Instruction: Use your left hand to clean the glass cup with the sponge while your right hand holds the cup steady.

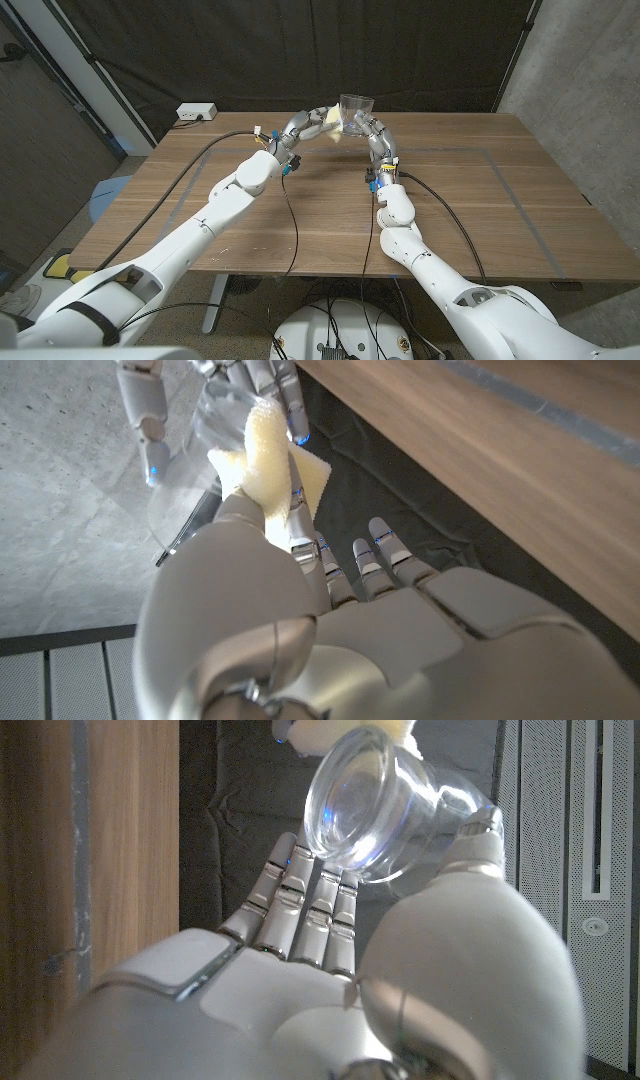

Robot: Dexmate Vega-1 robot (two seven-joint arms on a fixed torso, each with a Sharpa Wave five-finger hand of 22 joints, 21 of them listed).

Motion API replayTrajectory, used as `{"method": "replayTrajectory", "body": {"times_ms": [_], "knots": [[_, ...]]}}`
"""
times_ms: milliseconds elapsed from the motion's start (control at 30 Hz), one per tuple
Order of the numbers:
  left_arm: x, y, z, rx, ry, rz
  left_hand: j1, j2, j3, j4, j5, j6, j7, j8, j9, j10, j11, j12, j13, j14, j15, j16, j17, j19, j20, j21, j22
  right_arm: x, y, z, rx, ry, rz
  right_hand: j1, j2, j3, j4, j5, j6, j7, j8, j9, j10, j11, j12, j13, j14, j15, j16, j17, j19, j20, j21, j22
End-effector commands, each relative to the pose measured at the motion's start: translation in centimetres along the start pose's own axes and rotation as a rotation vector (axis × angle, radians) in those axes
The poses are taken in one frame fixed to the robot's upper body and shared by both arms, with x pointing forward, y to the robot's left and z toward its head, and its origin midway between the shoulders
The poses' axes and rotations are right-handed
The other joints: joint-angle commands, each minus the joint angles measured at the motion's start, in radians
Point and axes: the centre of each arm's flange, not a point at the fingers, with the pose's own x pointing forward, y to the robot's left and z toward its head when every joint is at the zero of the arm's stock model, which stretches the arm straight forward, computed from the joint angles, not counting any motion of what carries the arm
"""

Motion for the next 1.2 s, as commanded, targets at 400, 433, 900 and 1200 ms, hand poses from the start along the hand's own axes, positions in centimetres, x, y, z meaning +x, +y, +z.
{"method": "replayTrajectory", "body": {"times_ms": [400,433,900,1200], "knots": [[0.4,-0.8,-1.3,0.023,0.038,-0.035,0.025,0.022,0.022,-0.004,0.002,0.004,0.002,0.010,0.005,-0.006,0.009,0.008,0.003,0.000,-0.092,0.000,0.006,-0.008,-0.003,0.009,-0.001,0.7,-0.7,-0.3,0.009,0.003,-0.016,0.207,0.219,-0.001,0.002,0.005,0.214,-0.167,0.025,0.024,0.088,-0.072,-0.002,0.003,0.082,-0.208,-0.005,0.005,-0.011,-0.153,0.015,-0.004],[0.4,-0.8,-1.3,0.025,0.042,-0.037,0.024,0.021,0.022,-0.004,0.002,0.004,0.003,0.011,0.005,-0.005,0.008,0.008,0.003,-0.001,-0.092,0.000,0.006,-0.007,-0.004,0.009,-0.001,0.8,-0.7,-0.3,0.011,0.002,-0.017,0.208,0.219,-0.001,0.002,0.005,0.214,-0.166,0.025,0.024,0.088,-0.072,-0.002,0.003,0.082,-0.208,-0.005,0.005,-0.011,-0.153,0.016,-0.004],[-0.7,0.7,0.7,0.034,-0.029,0.085,0.022,0.019,0.029,-0.004,0.000,0.003,-0.004,0.012,0.001,-0.001,0.007,0.015,0.001,0.002,-0.090,0.001,0.006,-0.005,-0.005,0.016,-0.002,1.0,-1.2,-0.6,0.054,0.010,-0.031,0.210,0.220,-0.002,0.002,0.006,0.228,-0.164,0.032,0.024,0.098,-0.069,-0.002,0.007,0.086,-0.208,-0.008,0.011,-0.015,-0.153,0.030,-0.008],[-2.2,1.3,2.9,0.088,-0.108,0.162,0.019,0.016,0.031,-0.003,0.000,0.008,-0.006,0.014,-0.003,0.000,0.002,0.018,0.001,0.009,-0.092,0.002,0.005,-0.001,-0.007,0.021,-0.002,1.0,-1.4,-0.8,0.099,0.016,-0.040,0.213,0.221,-0.001,0.002,0.007,0.231,-0.164,0.034,0.022,0.103,-0.071,-0.003,0.008,0.092,-0.208,-0.008,0.015,-0.015,-0.153,0.041,-0.011]]}}
